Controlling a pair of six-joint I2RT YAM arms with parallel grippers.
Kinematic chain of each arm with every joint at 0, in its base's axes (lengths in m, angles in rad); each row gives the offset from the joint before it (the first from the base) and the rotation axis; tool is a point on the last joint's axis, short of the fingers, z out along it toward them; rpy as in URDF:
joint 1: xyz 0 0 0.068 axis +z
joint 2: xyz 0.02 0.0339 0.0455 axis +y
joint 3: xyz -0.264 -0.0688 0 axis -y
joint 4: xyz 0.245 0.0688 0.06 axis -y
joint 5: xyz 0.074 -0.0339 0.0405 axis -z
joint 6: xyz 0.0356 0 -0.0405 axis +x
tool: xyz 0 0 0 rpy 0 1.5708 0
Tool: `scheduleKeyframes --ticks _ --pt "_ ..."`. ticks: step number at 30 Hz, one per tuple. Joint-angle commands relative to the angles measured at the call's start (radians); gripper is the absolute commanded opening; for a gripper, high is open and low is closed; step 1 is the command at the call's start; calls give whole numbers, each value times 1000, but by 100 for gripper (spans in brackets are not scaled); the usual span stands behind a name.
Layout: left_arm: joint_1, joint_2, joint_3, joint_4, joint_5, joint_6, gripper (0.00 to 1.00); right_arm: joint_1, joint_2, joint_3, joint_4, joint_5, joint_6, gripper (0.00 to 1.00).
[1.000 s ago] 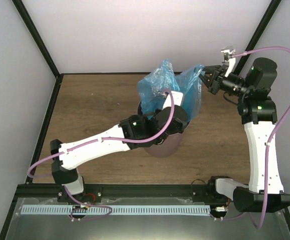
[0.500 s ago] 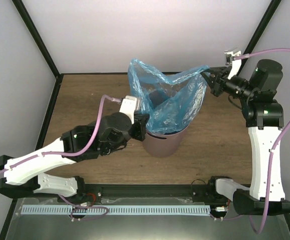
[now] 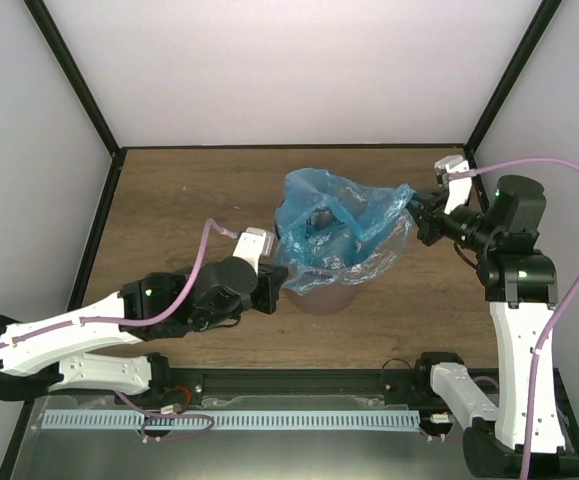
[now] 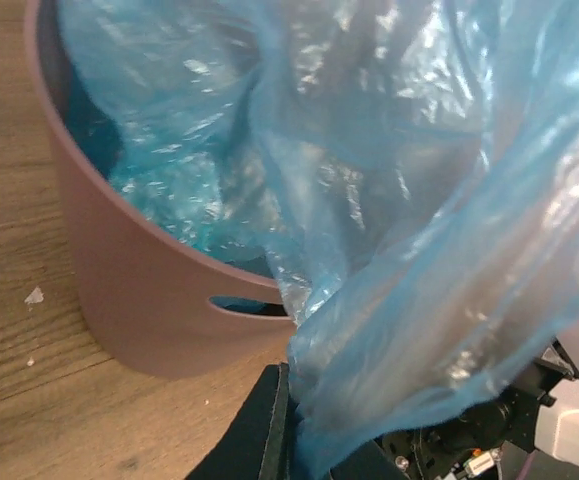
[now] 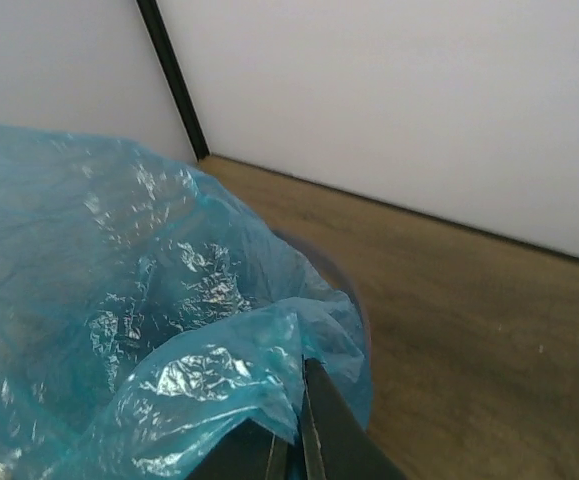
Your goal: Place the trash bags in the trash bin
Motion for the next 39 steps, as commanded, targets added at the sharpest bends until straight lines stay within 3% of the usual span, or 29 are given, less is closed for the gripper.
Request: scheduleKeyframes --ticks 1,6,17,25,31,39 --pt "-5 -35 -33 -53 -70 -44 4 -5 -8 -70 -15 35 -26 1" --pt "8 -56 -100 -50 -205 -26 4 -5 -14 -145 11 92 -27 1" --pt "29 -18 -163 -15 -216 -10 4 -5 -74 -244 9 153 -78 1" --pt "94 -27 -236 -12 -174 -3 4 -5 -128 -342 25 183 -143 1" --pt "130 -40 -330 111 -123 60 4 -5 -74 -342 23 153 -178 2" --pt "222 37 -344 222 -60 149 4 -5 27 -382 92 169 -272 5"
